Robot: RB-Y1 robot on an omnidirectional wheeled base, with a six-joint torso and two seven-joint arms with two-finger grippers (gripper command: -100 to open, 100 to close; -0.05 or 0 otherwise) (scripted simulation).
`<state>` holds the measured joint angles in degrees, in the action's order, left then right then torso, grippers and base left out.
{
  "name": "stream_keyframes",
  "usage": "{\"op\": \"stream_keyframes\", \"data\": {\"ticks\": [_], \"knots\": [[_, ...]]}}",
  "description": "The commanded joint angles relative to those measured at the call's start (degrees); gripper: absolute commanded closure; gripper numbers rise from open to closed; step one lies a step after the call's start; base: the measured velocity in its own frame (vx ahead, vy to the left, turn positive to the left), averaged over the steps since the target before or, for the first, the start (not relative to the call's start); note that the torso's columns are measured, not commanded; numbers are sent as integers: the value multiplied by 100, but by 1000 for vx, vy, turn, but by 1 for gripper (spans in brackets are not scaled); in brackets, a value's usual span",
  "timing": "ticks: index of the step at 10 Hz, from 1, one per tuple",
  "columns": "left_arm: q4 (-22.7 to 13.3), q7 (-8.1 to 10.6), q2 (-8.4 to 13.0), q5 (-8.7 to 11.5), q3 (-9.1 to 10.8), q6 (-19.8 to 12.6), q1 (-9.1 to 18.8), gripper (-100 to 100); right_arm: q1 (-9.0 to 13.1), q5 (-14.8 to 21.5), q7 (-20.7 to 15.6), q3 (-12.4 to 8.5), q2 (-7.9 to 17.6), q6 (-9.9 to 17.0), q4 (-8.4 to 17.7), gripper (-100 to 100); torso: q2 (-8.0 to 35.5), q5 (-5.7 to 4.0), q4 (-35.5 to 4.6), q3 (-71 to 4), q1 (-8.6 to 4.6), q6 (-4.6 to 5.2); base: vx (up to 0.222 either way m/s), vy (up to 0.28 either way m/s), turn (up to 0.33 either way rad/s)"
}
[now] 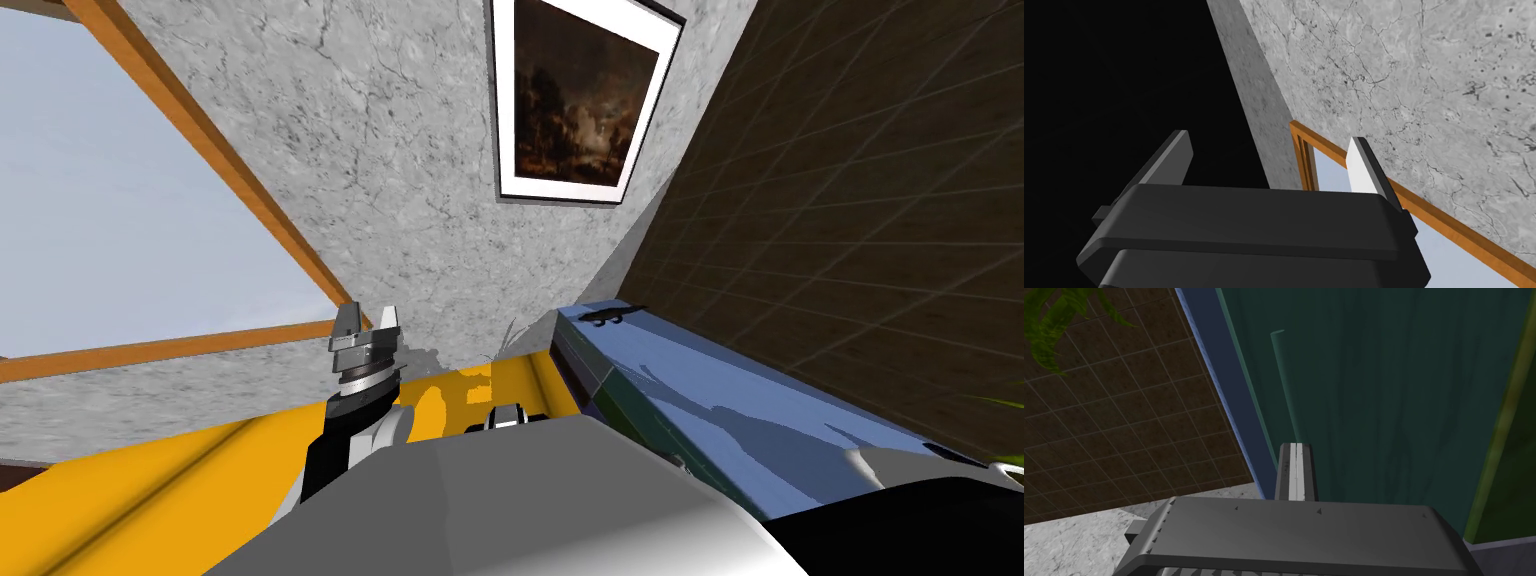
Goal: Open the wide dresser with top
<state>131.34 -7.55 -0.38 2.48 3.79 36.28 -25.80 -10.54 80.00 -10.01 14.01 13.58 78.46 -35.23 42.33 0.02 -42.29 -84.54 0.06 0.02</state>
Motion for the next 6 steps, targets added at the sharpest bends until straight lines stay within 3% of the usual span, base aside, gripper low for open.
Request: {"op": "stream_keyframes", "data": {"ticks": [1, 3, 4, 6], "knots": [[0, 0, 0, 0, -1, 0, 1, 0, 109, -451, 49, -43, 92, 33, 222, 100, 12, 2, -3, 7, 10, -3, -105, 70, 288], [0, 0, 0, 0, -1, 0, 1, 0, 183, -801, 70, -81, 171, 72, 361, 100, -4, -1, 1, -2, -1, -3, -97, 88, 327], [0, 0, 0, 0, 0, 0, 0, 0, 183, -813, 70, -81, 171, 72, 361, 100, -8, -2, 2, -5, -9, 2, -43, 37, 27], [0, 0, 0, 0, 0, 0, 1, 0, 256, -1175, 91, -118, 249, 111, 500, 100, -8, -4, 2, -5, -7, -8, -71, 67, 338]]}}
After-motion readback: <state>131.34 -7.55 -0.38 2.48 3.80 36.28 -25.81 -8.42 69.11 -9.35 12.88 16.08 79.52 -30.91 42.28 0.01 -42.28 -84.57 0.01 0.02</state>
